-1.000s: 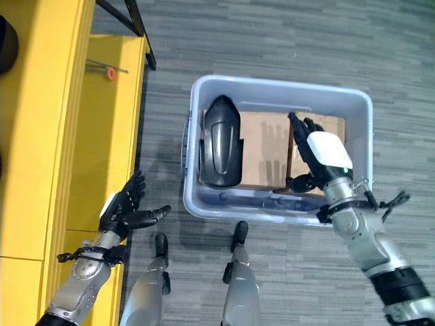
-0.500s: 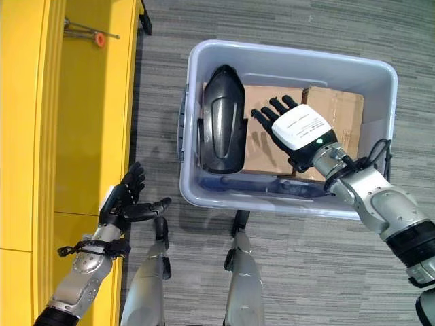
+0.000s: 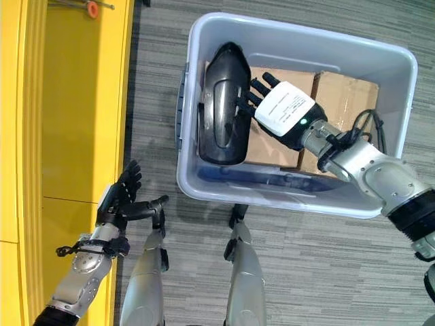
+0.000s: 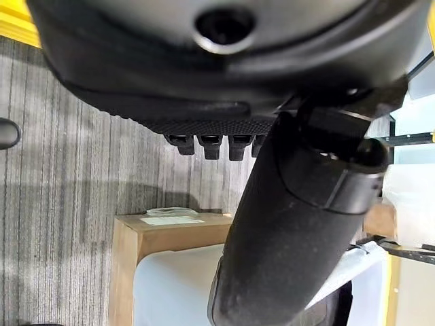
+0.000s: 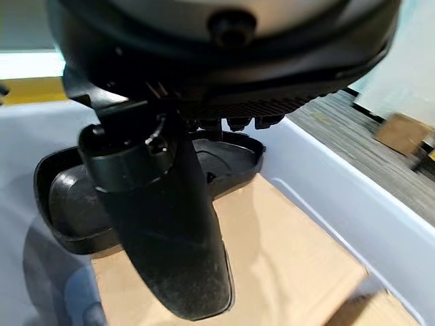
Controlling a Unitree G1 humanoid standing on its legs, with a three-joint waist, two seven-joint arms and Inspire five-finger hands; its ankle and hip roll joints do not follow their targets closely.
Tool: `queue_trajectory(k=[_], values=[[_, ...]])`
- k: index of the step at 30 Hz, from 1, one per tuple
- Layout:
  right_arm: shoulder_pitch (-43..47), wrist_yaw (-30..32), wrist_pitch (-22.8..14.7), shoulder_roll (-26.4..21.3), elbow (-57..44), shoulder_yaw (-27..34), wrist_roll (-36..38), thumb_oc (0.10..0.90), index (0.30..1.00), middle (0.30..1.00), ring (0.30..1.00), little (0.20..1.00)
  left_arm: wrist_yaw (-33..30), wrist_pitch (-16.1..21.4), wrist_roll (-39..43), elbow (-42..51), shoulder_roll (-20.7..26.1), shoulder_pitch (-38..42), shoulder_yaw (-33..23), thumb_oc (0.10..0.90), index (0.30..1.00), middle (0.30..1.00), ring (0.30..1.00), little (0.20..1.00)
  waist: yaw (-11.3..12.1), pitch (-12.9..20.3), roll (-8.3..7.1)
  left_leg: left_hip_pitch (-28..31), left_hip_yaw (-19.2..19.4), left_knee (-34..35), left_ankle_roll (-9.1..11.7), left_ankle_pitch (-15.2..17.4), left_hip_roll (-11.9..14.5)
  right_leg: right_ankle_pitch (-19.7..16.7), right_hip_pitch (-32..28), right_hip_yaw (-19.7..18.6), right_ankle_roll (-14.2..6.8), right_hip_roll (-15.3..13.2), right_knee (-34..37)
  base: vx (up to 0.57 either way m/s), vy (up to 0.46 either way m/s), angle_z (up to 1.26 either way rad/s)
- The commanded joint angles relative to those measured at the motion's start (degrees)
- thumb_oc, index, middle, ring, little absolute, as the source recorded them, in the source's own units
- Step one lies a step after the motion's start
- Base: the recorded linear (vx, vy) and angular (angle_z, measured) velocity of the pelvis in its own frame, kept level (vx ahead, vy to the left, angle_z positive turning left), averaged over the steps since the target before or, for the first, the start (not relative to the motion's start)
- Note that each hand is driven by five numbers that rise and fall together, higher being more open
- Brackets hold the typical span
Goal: Move parts from the plastic box to the shelf.
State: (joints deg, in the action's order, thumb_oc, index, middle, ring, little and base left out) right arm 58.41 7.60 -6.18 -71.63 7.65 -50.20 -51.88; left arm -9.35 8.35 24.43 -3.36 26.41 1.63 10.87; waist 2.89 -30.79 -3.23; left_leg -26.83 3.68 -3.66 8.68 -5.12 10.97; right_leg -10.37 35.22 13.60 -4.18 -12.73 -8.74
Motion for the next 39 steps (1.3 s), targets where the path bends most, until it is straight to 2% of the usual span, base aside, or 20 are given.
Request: queue_trajectory(k=[1, 13, 19, 29, 34, 38, 39], values=[[9.6, 2.9, 0.6, -4.8, -3.4, -2.1, -1.3, 0.900, 1.000, 1.000, 1.000, 1.000, -0.9, 5.3, -0.4, 7.8, 1.8, -1.3, -0.8, 0.900, 1.000, 1.000, 1.000, 1.000, 1.2, 1.0, -0.24, 0.5, -0.9, 1.0, 0.6, -4.1, 4.1, 4.8, 1.7, 1.2, -5.4, -3.8, -10.6, 0.00, 0.000, 0.00], [15.5, 2.9, 0.5, -3.3, -2.6, -8.1, -1.4, 0.900, 1.000, 1.000, 1.000, 1.000, -2.1, 5.8, -0.4, 8.6, 1.5, -1.4, -0.9, 0.900, 1.000, 1.000, 1.000, 1.000, 1.7, 1.0, 0.52, -1.5, -1.8, 1.9, 0.9, -4.4, 4.3, 6.5, 5.3, 1.9, -5.1, -3.8, -13.5, 0.01, -0.026, 0.05], [17.7, 3.0, 0.9, -1.8, 1.1, -10.9, -1.5, 0.900, 1.000, 1.000, 1.000, 1.000, -2.9, 6.2, -0.2, 8.5, 1.8, -1.4, -1.0, 0.900, 1.000, 1.000, 1.000, 1.000, 2.1, 1.0, 1.05, -3.3, -2.3, 2.1, 1.0, -4.8, 4.2, 6.9, 7.8, 1.8, -4.9, -3.9, -14.8, 0.00, -0.008, 0.02], [22.2, 3.6, 1.9, 0.4, 12.7, -18.1, -0.9, 0.900, 1.000, 1.000, 1.000, 1.000, -3.4, 7.4, 0.3, 9.1, 1.8, -1.4, -0.4, 0.900, 1.000, 1.000, 1.000, 1.000, 2.9, 1.0, 2.71, -8.1, -3.8, 2.2, 1.3, -5.7, 3.7, 8.0, 13.9, 1.3, -4.6, -4.4, -17.9, 0.00, -0.016, 0.06], [22.8, 3.7, 2.9, 4.1, 23.7, -20.8, -0.2, 0.900, 1.000, 1.000, 1.000, 1.000, -3.9, 8.5, 1.1, 9.0, 1.8, -1.1, -0.1, 0.900, 1.000, 1.000, 1.000, 1.000, 3.7, 1.0, 4.26, -11.5, -4.5, 1.8, 1.3, -6.1, 3.0, 8.7, 18.3, 0.7, -4.5, -5.3, -20.5, 0.01, -0.010, 0.09], [21.9, 3.5, 3.5, 6.4, 28.3, -21.2, -0.8, 0.900, 1.000, 1.000, 1.000, 1.000, -4.1, 8.9, 1.4, 9.0, 1.1, -0.4, 0.2, 0.900, 1.000, 1.000, 1.000, 1.000, 3.9, 1.0, 4.77, -12.6, -4.6, 1.7, 1.3, -6.1, 2.7, 8.9, 19.8, 0.6, -4.5, -5.8, -21.4, 0.00, -0.005, 0.05], [21.1, 3.0, 3.6, 7.1, 28.6, -20.5, -0.6, 0.682, 0.695, 0.695, 0.695, 0.695, -4.3, 8.9, 1.4, 9.1, 0.9, -0.2, 0.4, 0.900, 1.000, 1.000, 1.000, 1.000, 3.9, 1.0, 5.07, -13.0, -4.7, 1.8, 1.3, -6.2, 2.5, 8.9, 20.3, 0.7, -4.5, -5.9, -21.7, 0.00, 0.000, 0.05]])
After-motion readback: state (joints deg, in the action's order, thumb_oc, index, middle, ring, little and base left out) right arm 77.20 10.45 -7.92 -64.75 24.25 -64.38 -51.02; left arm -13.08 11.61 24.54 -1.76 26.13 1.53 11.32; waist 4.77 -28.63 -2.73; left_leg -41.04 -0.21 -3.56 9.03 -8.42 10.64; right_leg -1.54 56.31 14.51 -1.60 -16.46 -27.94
